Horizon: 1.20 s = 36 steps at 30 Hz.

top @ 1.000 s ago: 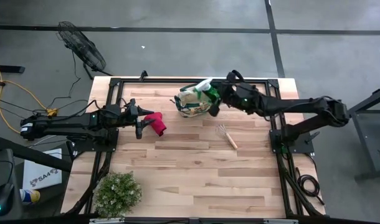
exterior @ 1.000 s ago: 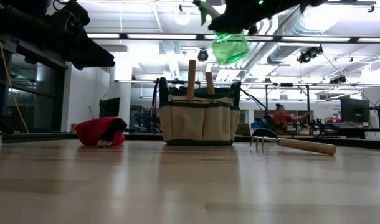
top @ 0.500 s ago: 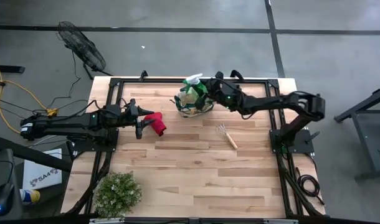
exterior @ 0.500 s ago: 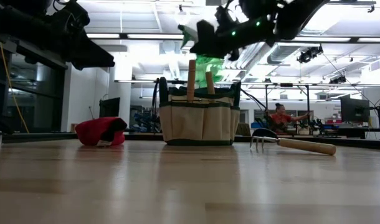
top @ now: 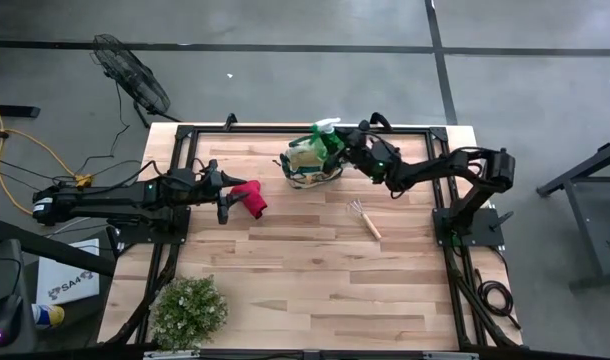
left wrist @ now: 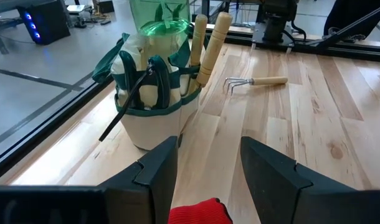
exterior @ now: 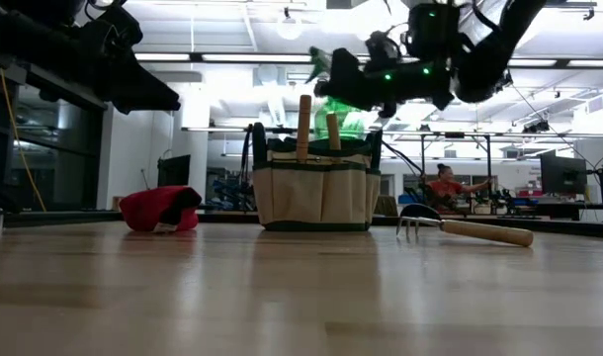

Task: Pick & Place Garden tools in Gardening bag
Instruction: Put the green spray bottle into the gardening bag

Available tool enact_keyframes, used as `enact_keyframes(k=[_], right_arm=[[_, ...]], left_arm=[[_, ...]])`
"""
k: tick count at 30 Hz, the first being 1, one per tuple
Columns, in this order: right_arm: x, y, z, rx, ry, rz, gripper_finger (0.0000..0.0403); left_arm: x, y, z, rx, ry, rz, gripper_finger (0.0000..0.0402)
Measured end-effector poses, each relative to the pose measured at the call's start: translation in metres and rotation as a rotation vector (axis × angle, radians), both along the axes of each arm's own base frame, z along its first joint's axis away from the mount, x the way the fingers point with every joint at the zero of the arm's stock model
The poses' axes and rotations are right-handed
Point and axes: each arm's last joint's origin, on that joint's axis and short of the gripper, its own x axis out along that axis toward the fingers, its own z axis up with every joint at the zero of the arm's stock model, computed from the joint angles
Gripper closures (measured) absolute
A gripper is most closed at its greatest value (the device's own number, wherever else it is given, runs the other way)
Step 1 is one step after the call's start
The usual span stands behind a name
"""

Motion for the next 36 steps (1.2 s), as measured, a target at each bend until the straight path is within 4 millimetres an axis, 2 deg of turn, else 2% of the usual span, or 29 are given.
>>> enact_keyframes(k=[5, 11, 21, 36], right_arm=[[-0.011, 0.0, -0.002, -0.023, -0.082, 0.028, 0.0261], [-0.01, -0.001, -0.007, -0.021, -0.075, 0.046, 0.0261], [-0.003, -0.011, -0.037, 0.016, -0.145, -0.026, 0.0261], [-0.002, -0.013, -0.046, 0.114, -0.11, -0.098, 0.0261]], left_arm=[[0.0, 0.0, 0.0, 0.0, -0.001, 0.0, 0.0231], [0.0, 0.0, 0.0, 0.001, -0.001, 0.002, 0.0231], [0.0, 0.0, 0.0, -0.013, -0.006, 0.006, 0.0231], [0.0, 0.0, 0.0, -0.012, -0.005, 0.006, 0.0231]])
